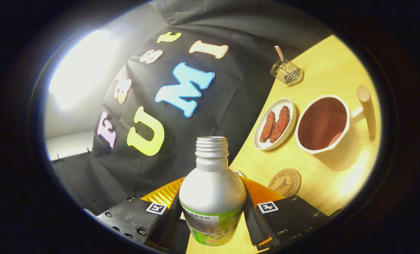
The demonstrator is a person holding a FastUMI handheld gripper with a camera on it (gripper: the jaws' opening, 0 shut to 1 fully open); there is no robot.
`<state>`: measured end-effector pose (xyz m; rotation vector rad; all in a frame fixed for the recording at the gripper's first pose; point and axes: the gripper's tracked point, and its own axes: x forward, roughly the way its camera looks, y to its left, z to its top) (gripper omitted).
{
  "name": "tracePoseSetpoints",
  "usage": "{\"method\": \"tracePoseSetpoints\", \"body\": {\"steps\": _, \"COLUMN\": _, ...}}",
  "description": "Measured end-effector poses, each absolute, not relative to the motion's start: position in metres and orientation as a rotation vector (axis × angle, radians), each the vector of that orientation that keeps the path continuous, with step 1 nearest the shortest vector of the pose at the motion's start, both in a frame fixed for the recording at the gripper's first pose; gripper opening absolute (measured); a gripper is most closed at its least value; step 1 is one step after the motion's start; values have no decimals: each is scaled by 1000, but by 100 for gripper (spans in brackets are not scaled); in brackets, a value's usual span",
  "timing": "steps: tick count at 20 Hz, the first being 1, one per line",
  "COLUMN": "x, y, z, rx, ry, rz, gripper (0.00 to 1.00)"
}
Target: Take the bottle from table, then pour the juice into the cup, finally place the bottle on the coaster
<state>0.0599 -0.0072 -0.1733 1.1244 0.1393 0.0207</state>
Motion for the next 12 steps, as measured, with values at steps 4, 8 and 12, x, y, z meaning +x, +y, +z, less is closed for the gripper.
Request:
{"method": "tracePoseSetpoints", "body": {"steps": 4, "x": 60, "y": -13, "z": -171, "rx": 1235, "ry": 120, "rz": 26, "gripper": 78}}
{"method": "tracePoseSetpoints", "body": {"steps": 8, "x": 60, "y": -20, "z": -173, "rx": 1320, "ry": 109, "rz": 5, "gripper": 78}}
{"method": "tracePoseSetpoints", "body": {"steps": 12, "x": 61, "y": -26, "z": -171, "rx": 1408, "ry": 103, "rz": -12, "gripper": 78}}
